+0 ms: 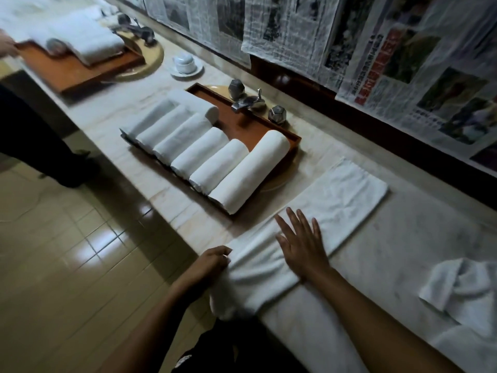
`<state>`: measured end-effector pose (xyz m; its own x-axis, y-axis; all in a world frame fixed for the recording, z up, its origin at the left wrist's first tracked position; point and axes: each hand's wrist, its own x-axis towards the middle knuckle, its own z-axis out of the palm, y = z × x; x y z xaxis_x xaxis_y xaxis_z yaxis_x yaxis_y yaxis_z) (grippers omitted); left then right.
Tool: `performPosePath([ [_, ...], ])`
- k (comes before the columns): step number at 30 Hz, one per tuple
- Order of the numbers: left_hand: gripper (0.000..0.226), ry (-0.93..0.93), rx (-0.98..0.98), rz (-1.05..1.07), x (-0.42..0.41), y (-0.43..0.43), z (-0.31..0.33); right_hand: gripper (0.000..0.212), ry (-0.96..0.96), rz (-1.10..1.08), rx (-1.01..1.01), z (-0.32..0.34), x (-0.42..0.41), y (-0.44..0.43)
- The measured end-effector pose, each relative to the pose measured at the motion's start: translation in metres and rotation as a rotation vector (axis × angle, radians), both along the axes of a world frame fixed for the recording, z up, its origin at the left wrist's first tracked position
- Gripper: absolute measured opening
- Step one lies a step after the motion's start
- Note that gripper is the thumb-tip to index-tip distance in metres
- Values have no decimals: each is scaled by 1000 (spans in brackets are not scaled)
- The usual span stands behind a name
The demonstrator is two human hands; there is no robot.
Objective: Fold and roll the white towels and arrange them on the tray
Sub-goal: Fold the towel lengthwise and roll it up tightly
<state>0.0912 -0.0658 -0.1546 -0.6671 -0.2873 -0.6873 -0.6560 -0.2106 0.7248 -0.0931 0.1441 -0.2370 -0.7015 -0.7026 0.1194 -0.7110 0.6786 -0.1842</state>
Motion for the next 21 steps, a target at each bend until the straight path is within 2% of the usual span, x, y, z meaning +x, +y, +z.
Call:
performPosePath([
  [2, 9, 10, -154, 27, -5, 1, -5, 54, -2, 8, -1, 0, 0, 0],
  [4, 16, -7, -468, -29, -8, 2, -8, 55, 0, 5, -3, -1, 1, 0],
  [6, 19, -27, -660, -35, -6, 4, -10, 55, 3, 0, -9, 0, 1, 0],
  [15, 22, -50, -741, 7, -1, 4, -25, 55, 17, -8, 22, 1, 1, -1],
  [18, 21, -30, -748, -2, -1, 5, -25, 54, 9, -41, -41, 11, 19, -21],
  [21, 23, -2, -740, -7, -1, 4, -25, 52, -14, 118, -68, 10, 64, -38],
])
